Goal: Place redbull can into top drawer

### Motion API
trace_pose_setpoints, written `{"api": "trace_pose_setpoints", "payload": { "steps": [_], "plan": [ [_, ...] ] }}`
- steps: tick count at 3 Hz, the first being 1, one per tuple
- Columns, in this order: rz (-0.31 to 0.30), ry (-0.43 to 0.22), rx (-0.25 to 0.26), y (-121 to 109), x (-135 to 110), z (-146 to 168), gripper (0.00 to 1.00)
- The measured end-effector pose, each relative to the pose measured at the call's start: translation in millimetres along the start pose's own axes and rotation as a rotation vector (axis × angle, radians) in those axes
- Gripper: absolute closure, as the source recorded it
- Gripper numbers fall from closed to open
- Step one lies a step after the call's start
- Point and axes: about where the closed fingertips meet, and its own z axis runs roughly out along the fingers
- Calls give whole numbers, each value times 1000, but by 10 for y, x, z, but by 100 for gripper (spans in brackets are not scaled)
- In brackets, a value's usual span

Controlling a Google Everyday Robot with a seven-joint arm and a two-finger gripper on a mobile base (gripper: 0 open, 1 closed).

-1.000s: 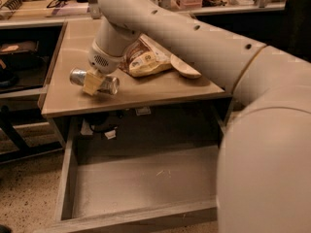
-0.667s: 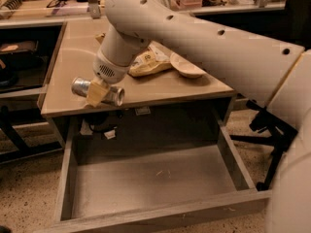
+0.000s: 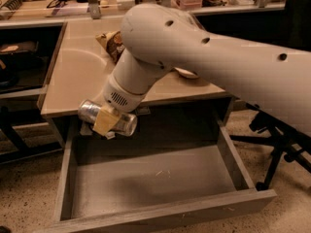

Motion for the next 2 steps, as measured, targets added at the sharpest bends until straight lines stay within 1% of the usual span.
{"api": "trace_pose_setpoints", "payload": {
  "steps": [1,2],
  "plan": [
    [0,9,0,30,47,10,100],
    [0,19,9,31,40,7,100]
  ]
}}
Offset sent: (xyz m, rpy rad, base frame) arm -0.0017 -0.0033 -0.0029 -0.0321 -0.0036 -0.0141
